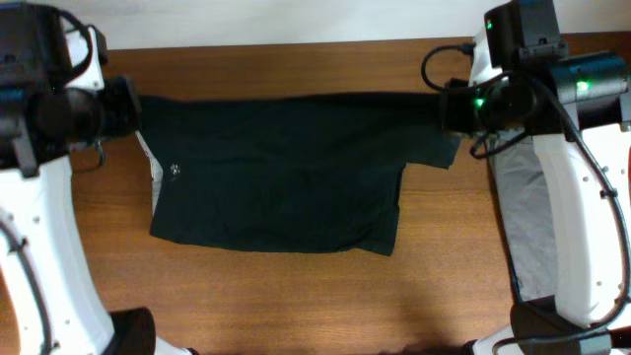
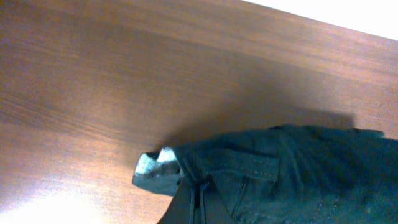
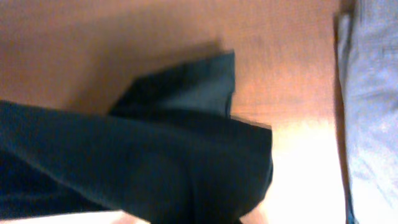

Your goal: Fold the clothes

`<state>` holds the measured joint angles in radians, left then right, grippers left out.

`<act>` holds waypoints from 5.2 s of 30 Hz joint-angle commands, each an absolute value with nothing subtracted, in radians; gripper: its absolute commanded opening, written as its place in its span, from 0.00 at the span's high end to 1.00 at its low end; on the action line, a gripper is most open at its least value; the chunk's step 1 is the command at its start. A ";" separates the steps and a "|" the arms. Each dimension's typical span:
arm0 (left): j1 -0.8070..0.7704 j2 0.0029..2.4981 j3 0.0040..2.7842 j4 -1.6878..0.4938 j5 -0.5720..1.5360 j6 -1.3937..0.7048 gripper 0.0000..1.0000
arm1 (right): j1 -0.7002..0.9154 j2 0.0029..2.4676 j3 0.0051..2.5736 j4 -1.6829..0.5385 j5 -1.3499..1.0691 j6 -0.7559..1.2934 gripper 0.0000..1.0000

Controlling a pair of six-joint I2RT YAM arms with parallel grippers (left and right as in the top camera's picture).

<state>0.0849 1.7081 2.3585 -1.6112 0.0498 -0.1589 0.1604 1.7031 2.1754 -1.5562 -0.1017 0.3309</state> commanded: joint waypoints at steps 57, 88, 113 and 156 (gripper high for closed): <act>0.201 2.275 2.020 -1.689 0.008 -0.051 0.99 | 0.266 2.072 1.563 -1.638 -0.104 0.240 0.15; 0.166 2.482 2.045 -1.320 -0.121 -0.045 0.99 | 0.187 2.092 1.545 -0.833 0.001 0.331 0.01; 0.169 2.481 2.345 -1.485 -0.128 -0.045 0.67 | 0.217 2.149 2.008 -1.686 -0.207 0.297 0.01; 0.192 2.457 2.486 -1.689 -0.251 -0.216 0.80 | 0.234 2.132 1.893 -1.477 -0.272 0.311 0.03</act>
